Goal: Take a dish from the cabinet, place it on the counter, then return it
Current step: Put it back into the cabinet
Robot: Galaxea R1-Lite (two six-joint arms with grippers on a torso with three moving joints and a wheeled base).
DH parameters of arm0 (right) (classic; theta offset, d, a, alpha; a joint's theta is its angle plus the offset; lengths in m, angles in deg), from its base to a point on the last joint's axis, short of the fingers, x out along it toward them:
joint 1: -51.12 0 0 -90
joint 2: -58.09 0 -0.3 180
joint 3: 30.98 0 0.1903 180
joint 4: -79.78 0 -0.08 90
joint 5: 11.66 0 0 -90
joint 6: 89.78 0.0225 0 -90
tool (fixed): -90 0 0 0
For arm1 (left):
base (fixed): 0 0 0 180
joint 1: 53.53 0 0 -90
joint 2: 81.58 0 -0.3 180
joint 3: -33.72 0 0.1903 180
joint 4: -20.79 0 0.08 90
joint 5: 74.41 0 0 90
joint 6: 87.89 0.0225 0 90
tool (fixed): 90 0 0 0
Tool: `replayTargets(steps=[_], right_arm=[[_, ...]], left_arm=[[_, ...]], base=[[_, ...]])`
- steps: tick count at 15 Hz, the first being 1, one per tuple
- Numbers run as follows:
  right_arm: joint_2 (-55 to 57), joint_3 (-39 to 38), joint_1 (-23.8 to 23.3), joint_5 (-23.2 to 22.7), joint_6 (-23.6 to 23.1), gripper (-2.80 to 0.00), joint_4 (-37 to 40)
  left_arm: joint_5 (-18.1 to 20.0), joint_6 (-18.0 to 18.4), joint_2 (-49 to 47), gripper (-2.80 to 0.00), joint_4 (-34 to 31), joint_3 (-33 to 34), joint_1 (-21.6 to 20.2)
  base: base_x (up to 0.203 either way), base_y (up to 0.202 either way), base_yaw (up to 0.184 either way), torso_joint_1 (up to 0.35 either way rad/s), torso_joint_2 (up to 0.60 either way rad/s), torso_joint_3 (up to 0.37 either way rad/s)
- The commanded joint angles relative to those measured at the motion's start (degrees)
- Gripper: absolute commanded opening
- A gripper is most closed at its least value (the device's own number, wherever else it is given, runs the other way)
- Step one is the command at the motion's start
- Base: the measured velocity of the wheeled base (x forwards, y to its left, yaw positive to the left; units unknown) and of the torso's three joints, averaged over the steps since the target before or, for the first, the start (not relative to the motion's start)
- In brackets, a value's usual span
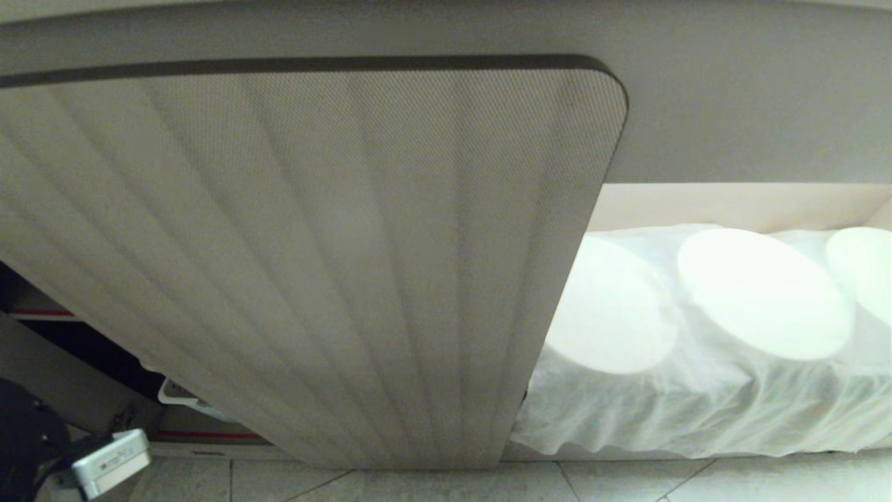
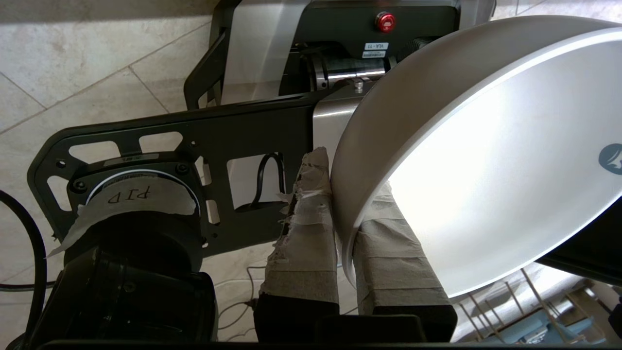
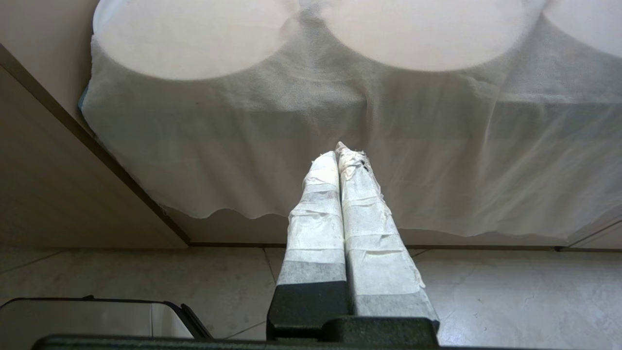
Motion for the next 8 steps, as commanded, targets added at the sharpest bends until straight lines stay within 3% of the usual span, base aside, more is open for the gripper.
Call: replayTargets(steps=[1,8], right_arm=[[0.0,0.0,-0.01,-0.01,0.02,-2.8,-0.01],[0.0,0.0,0.0,-0.01,0.02,-2.8,-0.01]], left_arm=[[0.05,-0.23,0.01,-2.8,-0.27,0.03,0.0],[0.05,-0.23,0.01,-2.8,-0.27,0.03,0.0]], base=[[0.0,0.0,0.0,0.0,0.0,0.0],[0.0,0.0,0.0,0.0,0.0,0.0]])
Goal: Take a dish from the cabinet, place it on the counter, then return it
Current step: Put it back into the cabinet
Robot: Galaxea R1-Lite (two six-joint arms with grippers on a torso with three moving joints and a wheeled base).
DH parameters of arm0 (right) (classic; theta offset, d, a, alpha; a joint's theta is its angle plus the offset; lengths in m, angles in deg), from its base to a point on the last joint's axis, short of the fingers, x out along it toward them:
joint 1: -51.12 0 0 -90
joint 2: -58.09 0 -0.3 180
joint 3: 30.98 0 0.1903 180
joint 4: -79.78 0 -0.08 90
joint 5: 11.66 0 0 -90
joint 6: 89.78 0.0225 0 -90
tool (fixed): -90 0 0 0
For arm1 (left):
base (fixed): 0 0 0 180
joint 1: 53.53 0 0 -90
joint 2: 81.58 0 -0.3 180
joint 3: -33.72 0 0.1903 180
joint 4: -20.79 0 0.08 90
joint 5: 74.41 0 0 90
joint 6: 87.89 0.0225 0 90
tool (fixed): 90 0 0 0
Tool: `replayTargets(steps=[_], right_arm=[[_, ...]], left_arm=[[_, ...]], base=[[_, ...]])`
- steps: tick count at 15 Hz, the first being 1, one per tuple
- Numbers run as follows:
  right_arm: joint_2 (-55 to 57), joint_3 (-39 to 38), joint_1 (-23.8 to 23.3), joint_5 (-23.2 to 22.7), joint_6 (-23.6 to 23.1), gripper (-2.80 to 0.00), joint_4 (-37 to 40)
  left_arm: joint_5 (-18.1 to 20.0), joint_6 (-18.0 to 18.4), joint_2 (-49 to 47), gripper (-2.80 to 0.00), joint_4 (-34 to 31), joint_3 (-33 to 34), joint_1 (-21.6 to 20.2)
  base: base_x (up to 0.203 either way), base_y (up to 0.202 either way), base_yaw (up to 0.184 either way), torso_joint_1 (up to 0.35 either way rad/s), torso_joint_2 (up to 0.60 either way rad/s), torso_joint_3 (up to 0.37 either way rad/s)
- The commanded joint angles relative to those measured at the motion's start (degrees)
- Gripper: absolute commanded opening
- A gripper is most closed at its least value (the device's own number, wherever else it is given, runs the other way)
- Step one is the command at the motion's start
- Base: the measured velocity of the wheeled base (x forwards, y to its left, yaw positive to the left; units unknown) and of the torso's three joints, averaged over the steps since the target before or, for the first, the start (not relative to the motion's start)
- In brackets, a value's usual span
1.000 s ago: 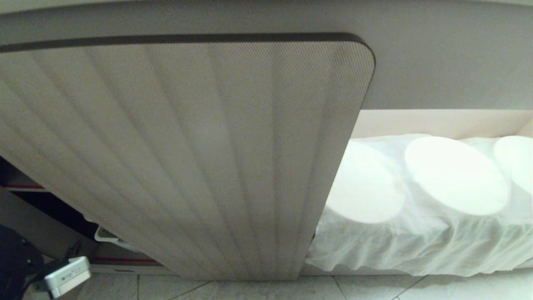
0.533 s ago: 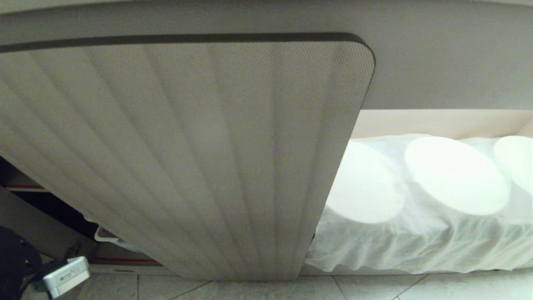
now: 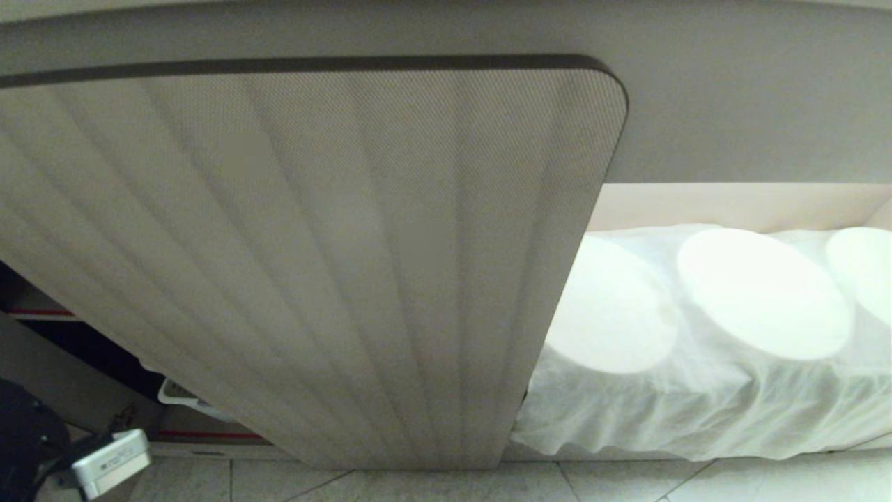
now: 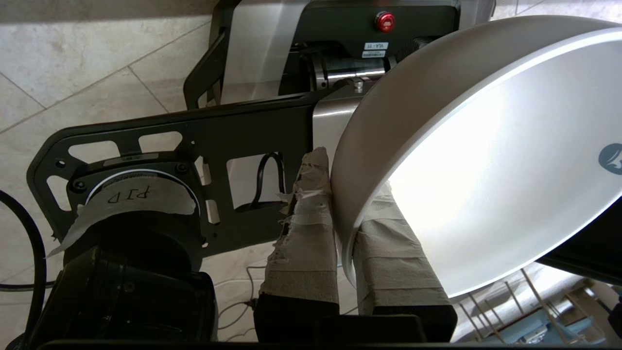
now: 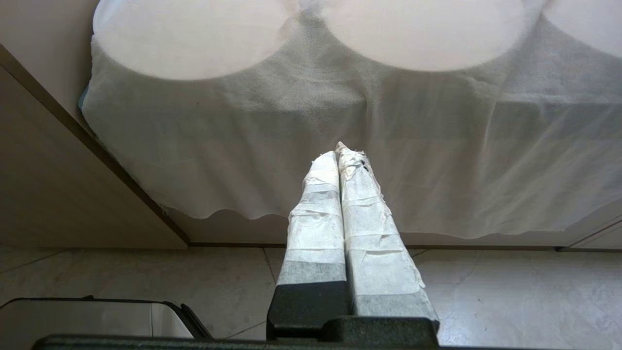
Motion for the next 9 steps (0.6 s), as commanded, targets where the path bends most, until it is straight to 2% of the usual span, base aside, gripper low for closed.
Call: replayTargets(steps=[1,9], right_arm=[[0.0,0.0,0.02,0.01,0.02,-2.8,0.0],[0.0,0.0,0.0,0.01,0.02,-2.8,0.0]], left_arm=[[0.13,-0.23,-0.03,-2.8,-0.27,-0.02,0.0],[0.12,-0.14,-0.03,-2.8,-0.27,-0.02,0.0]], base=[[0.0,0.0,0.0,0.0,0.0,0.0],[0.0,0.0,0.0,0.0,0.0,0.0]])
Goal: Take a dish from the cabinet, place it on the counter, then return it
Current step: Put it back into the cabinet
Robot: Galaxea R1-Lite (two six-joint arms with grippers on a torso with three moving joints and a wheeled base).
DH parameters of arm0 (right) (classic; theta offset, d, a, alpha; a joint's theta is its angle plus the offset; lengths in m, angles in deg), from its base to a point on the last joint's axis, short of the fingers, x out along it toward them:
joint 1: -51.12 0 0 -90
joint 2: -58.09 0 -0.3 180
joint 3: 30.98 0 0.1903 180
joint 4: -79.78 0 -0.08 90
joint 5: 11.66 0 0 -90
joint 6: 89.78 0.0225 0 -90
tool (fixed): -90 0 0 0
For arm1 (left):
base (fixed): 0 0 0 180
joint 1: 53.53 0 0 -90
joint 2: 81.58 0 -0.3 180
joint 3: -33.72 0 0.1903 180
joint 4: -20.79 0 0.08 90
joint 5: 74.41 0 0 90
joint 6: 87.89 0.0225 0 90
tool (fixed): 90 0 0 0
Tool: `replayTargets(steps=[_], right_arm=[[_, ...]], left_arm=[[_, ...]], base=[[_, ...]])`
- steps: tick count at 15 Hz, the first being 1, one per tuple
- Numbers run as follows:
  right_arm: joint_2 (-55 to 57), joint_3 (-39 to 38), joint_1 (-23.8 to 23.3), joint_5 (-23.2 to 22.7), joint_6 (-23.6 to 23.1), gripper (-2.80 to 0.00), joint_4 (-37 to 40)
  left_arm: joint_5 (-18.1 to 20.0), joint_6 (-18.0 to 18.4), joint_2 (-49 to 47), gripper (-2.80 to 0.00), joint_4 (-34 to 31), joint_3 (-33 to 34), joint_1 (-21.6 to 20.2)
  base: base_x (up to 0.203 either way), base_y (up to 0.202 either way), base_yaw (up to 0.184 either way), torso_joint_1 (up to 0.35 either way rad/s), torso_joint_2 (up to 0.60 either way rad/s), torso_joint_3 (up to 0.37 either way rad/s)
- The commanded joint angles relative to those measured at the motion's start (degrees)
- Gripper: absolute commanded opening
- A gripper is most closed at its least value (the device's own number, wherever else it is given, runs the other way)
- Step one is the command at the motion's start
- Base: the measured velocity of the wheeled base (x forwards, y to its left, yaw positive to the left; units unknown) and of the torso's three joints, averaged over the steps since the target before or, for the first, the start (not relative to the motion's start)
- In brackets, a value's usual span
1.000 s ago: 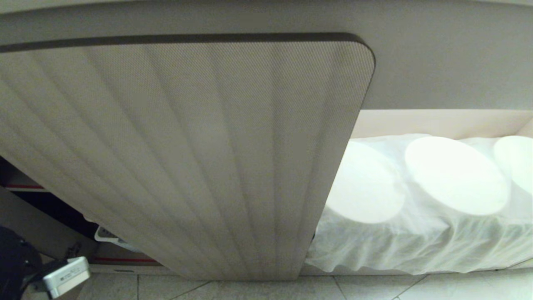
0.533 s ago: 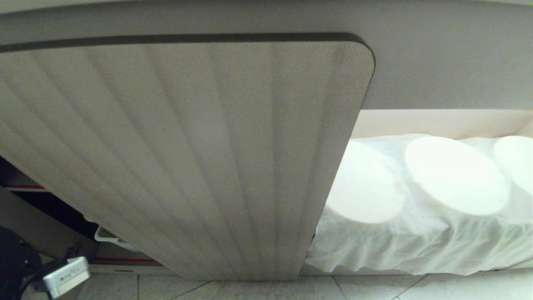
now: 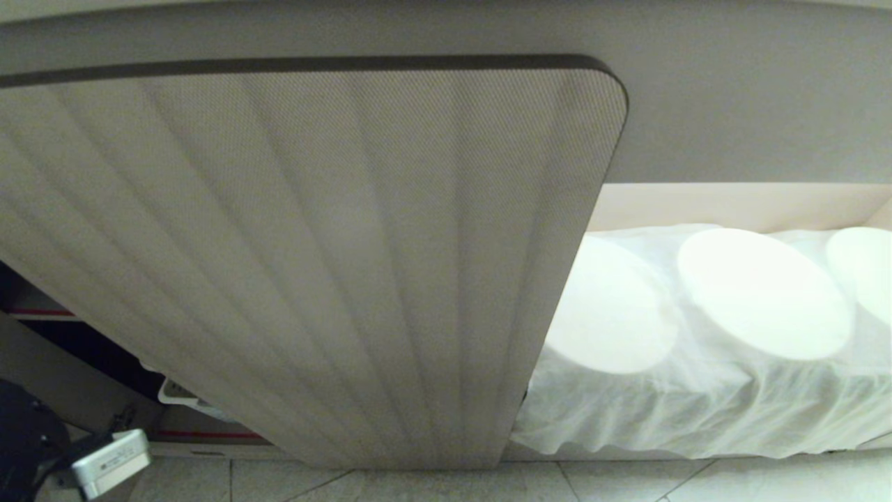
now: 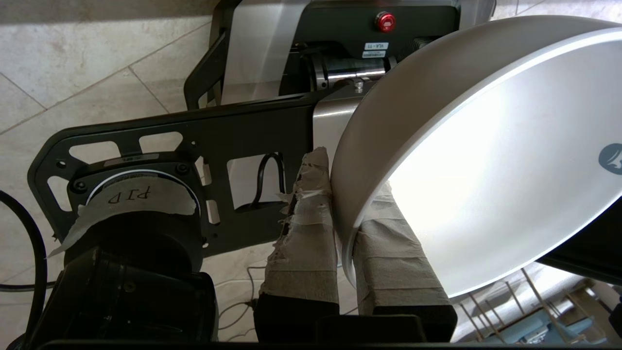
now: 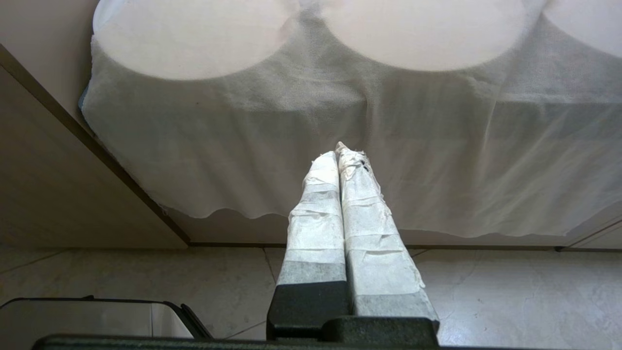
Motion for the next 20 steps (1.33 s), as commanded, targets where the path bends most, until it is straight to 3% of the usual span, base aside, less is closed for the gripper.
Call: replayTargets(steps=[1,20], right_arm=[[0.0,0.0,0.0,-0.01,0.03,-2.8,0.0],[0.0,0.0,0.01,-0.01,-0.03,-2.8,0.0]], left_arm=[[0.13,-0.23,-0.05,-2.8,-0.27,-0.02,0.0],[0.13,-0.23,-0.05,-2.8,-0.27,-0.02,0.0]], base=[[0.0,0.0,0.0,0.0,0.0,0.0],[0.0,0.0,0.0,0.0,0.0,0.0]])
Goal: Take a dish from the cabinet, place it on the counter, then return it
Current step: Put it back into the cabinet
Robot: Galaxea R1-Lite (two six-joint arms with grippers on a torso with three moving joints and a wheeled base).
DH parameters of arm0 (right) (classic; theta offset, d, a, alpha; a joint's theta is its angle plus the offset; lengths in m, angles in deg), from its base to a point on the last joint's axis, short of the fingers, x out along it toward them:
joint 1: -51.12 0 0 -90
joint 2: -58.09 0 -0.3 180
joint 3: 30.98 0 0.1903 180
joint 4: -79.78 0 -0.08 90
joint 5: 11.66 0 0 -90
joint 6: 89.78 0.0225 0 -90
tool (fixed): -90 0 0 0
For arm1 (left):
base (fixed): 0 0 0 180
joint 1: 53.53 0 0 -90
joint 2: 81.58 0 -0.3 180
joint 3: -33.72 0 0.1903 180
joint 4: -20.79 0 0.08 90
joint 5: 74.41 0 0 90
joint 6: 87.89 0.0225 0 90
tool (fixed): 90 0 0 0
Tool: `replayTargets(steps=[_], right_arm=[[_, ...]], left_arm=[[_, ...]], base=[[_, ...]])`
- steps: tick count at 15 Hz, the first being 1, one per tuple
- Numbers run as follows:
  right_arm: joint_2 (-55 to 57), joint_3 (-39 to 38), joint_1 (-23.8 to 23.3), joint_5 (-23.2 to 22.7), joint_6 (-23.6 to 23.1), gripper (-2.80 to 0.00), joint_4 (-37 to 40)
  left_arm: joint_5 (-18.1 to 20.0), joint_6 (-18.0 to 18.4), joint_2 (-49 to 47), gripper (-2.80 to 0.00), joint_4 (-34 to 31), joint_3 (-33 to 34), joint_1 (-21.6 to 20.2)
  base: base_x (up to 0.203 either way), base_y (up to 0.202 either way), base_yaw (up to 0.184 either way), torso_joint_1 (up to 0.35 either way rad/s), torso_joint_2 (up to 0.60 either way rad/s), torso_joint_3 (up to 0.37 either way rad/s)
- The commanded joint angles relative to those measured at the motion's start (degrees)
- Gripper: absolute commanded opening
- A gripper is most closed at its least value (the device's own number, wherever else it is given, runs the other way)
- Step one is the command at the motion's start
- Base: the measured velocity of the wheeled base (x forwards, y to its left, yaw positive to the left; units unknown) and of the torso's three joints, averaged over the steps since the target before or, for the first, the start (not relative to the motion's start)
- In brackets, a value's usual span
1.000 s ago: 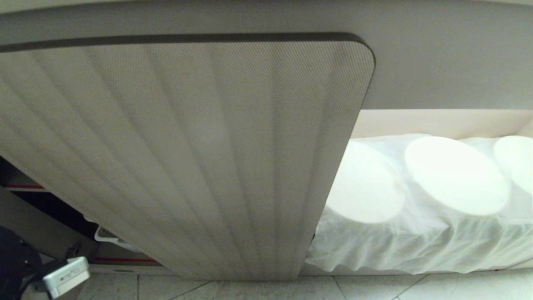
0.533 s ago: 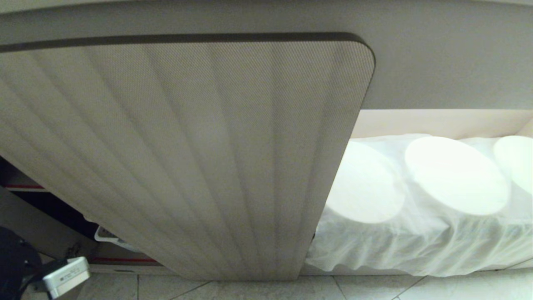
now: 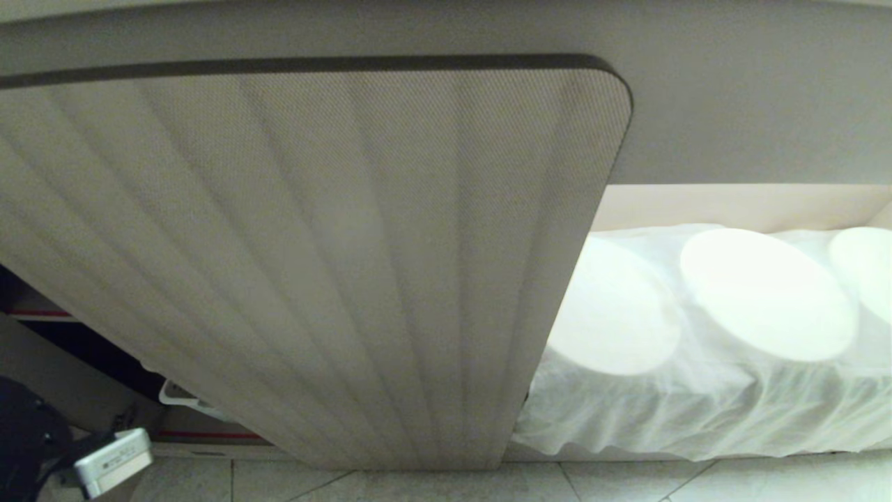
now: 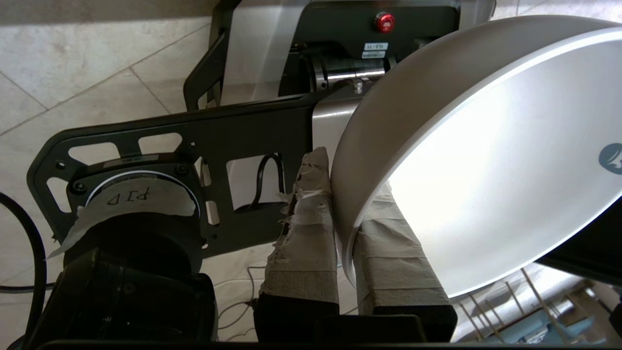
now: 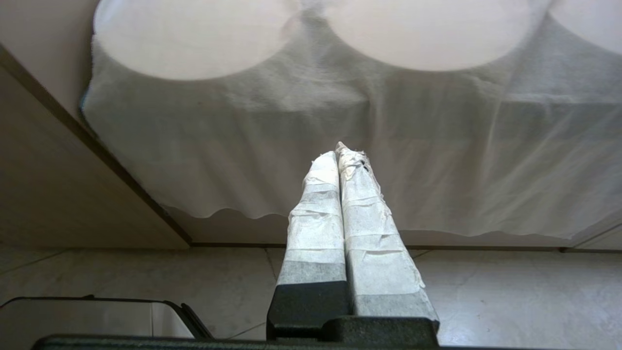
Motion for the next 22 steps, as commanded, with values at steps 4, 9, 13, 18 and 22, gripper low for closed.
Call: replayTargets(steps=[4,9,13,18,22], right_arm=[[0.0,0.0,0.0,-0.01,-0.02,-2.8,0.0],[0.0,0.0,0.06,-0.01,-0.05,-2.8,0.0],[0.0,0.0,0.03,-0.01,0.01,-2.8,0.0],[0.0,0.0,0.01,-0.01,0.01,-2.8,0.0],[0.0,0.0,0.06,-0.01,-0.05,-2.8,0.0]], left_arm=[[0.05,-0.29,0.03,-2.8,-0.33,-0.02,0.0],[0.05,-0.29,0.02,-2.8,-0.33,-0.02,0.0],[0.05,-0.29,-0.02,-2.8,-0.33,-0.02,0.0],[0.05,-0.29,-0.03,-2.8,-0.33,0.07,0.0],[-0.21,-0.03,-0.05,-2.8,-0.33,0.76,0.0]], base=[[0.0,0.123,-0.005,-0.001,0.0,0.004],[0.0,0.196,0.001,0.001,0.0,0.002],[0.0,0.196,-0.001,0.0,0.0,0.003],[0.0,0.194,0.0,0.003,0.0,0.003],[0.0,0.184,-0.002,0.006,0.0,0.002]])
